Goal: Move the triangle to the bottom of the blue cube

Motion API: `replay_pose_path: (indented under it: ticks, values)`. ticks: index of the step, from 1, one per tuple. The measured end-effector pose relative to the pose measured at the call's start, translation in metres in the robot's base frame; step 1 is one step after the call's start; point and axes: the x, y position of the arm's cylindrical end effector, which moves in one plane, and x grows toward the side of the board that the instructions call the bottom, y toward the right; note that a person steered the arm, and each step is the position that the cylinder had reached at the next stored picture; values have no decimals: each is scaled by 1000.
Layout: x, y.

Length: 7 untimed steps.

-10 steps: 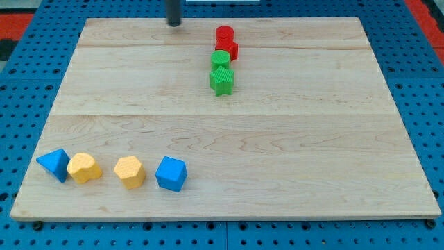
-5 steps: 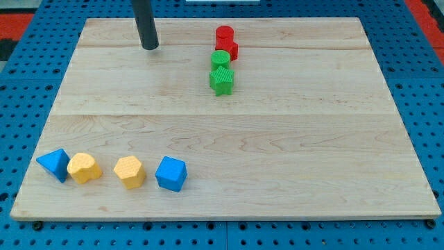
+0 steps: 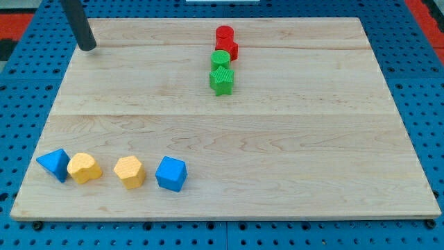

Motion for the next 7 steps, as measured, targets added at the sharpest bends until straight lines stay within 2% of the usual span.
replay_pose_path:
  ticks: [1,3,4,5,6,7]
  values:
    - [5,-3]
    - [88,-37]
    - [183,-28]
    - [229,-41]
    - [238,12]
    - [256,6]
